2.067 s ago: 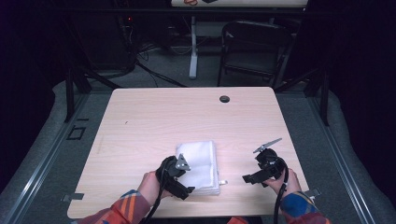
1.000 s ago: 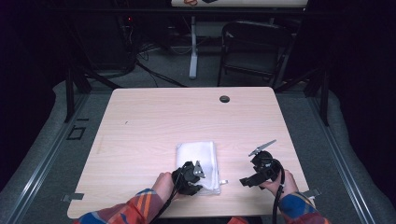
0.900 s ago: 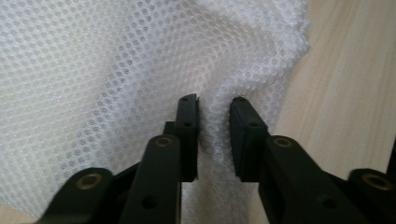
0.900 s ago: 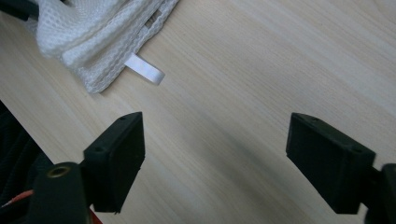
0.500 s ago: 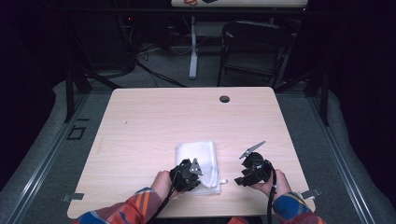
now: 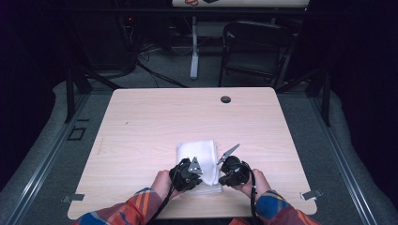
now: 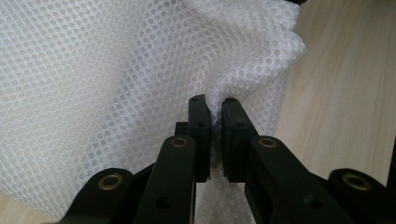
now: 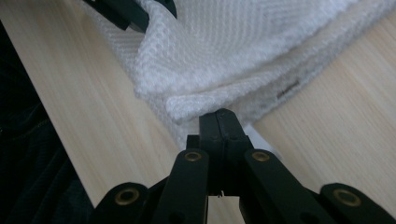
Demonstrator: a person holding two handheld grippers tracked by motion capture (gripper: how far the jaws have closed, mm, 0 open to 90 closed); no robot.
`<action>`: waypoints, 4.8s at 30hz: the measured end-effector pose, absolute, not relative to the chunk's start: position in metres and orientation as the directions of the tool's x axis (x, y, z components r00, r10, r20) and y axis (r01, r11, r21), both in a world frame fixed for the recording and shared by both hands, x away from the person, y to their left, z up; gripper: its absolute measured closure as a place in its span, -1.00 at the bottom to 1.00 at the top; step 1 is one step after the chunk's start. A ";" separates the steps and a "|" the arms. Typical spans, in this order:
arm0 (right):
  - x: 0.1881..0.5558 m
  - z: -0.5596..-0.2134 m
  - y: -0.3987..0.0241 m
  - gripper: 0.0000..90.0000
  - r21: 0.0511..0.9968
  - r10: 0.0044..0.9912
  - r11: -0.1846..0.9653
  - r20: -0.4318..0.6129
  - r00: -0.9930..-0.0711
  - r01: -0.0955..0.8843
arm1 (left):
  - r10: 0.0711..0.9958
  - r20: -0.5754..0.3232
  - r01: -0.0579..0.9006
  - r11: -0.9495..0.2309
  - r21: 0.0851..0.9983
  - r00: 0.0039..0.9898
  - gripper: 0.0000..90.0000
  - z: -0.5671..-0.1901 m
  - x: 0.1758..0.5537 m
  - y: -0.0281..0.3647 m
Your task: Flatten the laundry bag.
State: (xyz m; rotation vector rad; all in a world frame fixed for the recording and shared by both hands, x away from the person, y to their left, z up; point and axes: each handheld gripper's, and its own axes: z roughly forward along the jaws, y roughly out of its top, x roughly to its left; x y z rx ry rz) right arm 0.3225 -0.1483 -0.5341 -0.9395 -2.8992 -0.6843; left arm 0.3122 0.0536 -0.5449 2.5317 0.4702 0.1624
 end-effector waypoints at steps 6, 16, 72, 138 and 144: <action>0.328 -0.550 -0.131 1.00 0.413 0.559 0.713 0.153 -0.815 0.567 | 0.375 0.015 0.305 -0.776 0.553 0.927 0.87 -0.544 0.315 0.056; 0.332 -0.554 -0.129 1.00 0.395 0.556 0.730 0.134 -0.820 0.559 | 0.416 0.036 0.327 -0.763 0.558 0.909 0.88 -0.539 0.317 0.062; 0.342 -0.551 -0.152 1.00 0.341 0.619 0.712 0.105 -0.778 0.613 | 0.586 0.047 0.435 -0.651 0.622 0.809 0.87 -0.519 0.321 0.110; 0.345 -0.522 -0.190 -0.15 0.380 0.687 0.640 0.107 -0.719 0.668 | 0.670 -0.078 0.589 -0.583 0.559 0.738 -0.65 -0.509 0.312 0.171; 0.341 -0.518 -0.194 -0.51 0.408 0.697 0.617 0.115 -0.708 0.673 | 0.584 -0.057 0.513 -0.658 0.551 0.810 -0.62 -0.514 0.321 0.135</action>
